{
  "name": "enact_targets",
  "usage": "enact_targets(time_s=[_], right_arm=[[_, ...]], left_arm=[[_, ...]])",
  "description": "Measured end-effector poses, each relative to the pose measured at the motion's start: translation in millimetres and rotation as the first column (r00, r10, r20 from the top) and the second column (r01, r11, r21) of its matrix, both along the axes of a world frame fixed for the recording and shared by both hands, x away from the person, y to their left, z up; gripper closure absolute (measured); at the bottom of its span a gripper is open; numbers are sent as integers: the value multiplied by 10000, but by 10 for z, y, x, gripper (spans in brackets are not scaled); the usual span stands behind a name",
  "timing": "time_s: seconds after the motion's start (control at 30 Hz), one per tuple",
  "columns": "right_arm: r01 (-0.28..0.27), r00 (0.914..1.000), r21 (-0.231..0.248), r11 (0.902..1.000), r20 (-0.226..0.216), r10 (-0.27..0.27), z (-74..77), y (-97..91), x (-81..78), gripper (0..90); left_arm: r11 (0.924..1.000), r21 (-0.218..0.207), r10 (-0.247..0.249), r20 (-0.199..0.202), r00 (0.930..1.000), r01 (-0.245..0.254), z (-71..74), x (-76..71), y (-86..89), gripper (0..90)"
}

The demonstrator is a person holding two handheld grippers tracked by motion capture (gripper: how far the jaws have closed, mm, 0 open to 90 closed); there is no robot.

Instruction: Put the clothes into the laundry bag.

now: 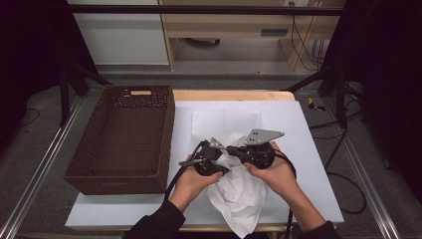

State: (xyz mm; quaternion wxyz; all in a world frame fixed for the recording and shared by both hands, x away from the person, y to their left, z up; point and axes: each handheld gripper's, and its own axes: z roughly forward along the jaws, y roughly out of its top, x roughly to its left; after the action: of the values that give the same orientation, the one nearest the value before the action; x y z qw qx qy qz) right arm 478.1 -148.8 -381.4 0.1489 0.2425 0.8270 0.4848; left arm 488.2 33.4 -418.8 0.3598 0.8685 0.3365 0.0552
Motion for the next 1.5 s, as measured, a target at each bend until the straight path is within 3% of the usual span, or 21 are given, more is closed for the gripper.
enact_targets(time_s=[0.13, 0.3, 0.6, 0.67, 0.87, 1.03, 1.17, 1.3, 1.5], right_arm=[[-25, 10000, 60, 10000, -91, 26, -40, -13, 1, 900], [28, 10000, 23, 10000, -72, -28, -63, -33, -2, 900], [169, 9998, 141, 9998, -44, -168, -78, -83, 15, 900], [186, 9998, 135, 9997, -48, -185, -98, -90, 19, 900], [253, 9996, 194, 9995, -97, -251, -155, -116, 17, 900], [377, 9992, 193, 9991, -119, -375, -200, -163, 35, 900], [572, 9983, 32, 9984, -76, -572, -236, -177, 56, 900], [667, 9978, 179, 9976, -21, -666, -247, -204, 62, 900], [769, 9970, 175, 9969, 57, -771, -249, -227, 54, 900]], left_arm=[[9993, -113, 353, 71, 9994, -352, -66, 66, -20, 654], [9963, -85, 861, 451, 9953, -858, -73, 122, -33, 646], [9824, -77, 1867, 875, 9785, -1868, -97, 213, -59, 640], [9794, 84, 1999, 974, 9750, -2016, -118, 221, -70, 636], [9706, 136, 2369, 1254, 9634, -2404, -171, 239, -89, 522], [9817, 300, 1808, 1613, 9702, -1880, -197, 184, -87, 387], [9905, -190, 1374, 1654, 9766, -1362, -176, 138, -38, 255], [9937, -609, 1019, 1499, 9834, -937, -111, 77, 34, 218], [9932, -1114, 559, 1941, 9794, -346, 45, -122, 65, 188]])
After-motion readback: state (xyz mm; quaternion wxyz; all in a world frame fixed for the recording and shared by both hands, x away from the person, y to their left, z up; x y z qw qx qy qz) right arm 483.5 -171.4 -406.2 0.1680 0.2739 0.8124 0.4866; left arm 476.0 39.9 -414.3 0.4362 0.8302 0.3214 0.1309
